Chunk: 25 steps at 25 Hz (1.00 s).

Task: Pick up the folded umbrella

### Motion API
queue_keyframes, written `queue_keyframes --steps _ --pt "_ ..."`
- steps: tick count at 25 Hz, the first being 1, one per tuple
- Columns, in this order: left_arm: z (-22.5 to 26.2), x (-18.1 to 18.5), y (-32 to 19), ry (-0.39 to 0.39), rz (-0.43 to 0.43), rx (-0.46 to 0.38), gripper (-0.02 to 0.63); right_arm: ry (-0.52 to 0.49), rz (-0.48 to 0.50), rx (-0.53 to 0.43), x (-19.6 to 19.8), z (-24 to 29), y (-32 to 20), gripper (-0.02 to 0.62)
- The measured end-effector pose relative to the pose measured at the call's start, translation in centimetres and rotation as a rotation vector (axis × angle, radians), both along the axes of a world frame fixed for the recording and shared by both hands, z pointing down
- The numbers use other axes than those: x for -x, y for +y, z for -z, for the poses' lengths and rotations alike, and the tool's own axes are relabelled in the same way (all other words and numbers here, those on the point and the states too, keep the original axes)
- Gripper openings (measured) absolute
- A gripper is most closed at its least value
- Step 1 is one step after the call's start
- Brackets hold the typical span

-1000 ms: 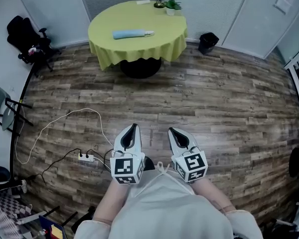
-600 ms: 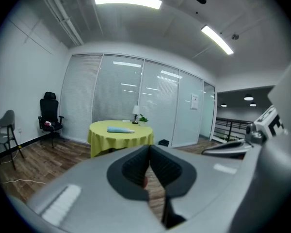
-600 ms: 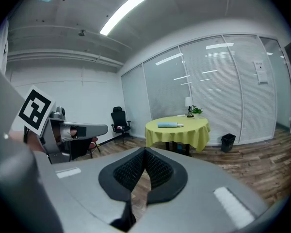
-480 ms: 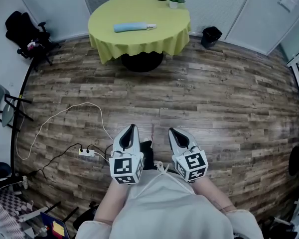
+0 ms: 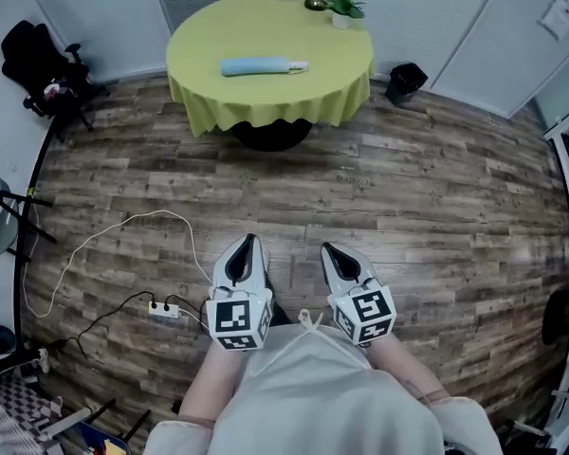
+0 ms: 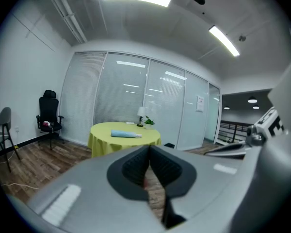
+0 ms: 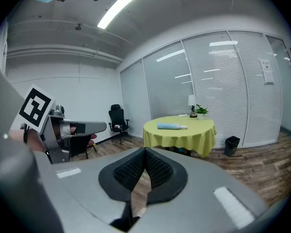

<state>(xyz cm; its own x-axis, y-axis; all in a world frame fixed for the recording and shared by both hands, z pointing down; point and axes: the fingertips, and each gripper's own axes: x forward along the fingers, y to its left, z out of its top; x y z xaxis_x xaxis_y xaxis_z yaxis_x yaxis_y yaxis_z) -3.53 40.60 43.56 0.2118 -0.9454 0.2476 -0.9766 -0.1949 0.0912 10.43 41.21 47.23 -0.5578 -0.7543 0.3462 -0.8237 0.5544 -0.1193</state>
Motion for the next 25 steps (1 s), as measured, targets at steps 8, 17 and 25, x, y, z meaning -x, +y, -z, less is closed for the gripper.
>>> queue_keyframes --steps 8,17,25 --pt "0.5 7.7 -15.4 0.022 -0.023 0.021 0.006 0.023 -0.054 0.014 6.6 0.8 -14.6 0.000" --pt "2.1 13.6 -28.9 0.050 -0.147 -0.029 0.006 0.024 -0.135 0.035 12.1 1.1 -28.6 0.000" --pt "0.6 15.7 -36.6 -0.021 -0.118 -0.020 0.006 0.033 -0.106 0.070 14.4 -0.4 -36.9 0.000"
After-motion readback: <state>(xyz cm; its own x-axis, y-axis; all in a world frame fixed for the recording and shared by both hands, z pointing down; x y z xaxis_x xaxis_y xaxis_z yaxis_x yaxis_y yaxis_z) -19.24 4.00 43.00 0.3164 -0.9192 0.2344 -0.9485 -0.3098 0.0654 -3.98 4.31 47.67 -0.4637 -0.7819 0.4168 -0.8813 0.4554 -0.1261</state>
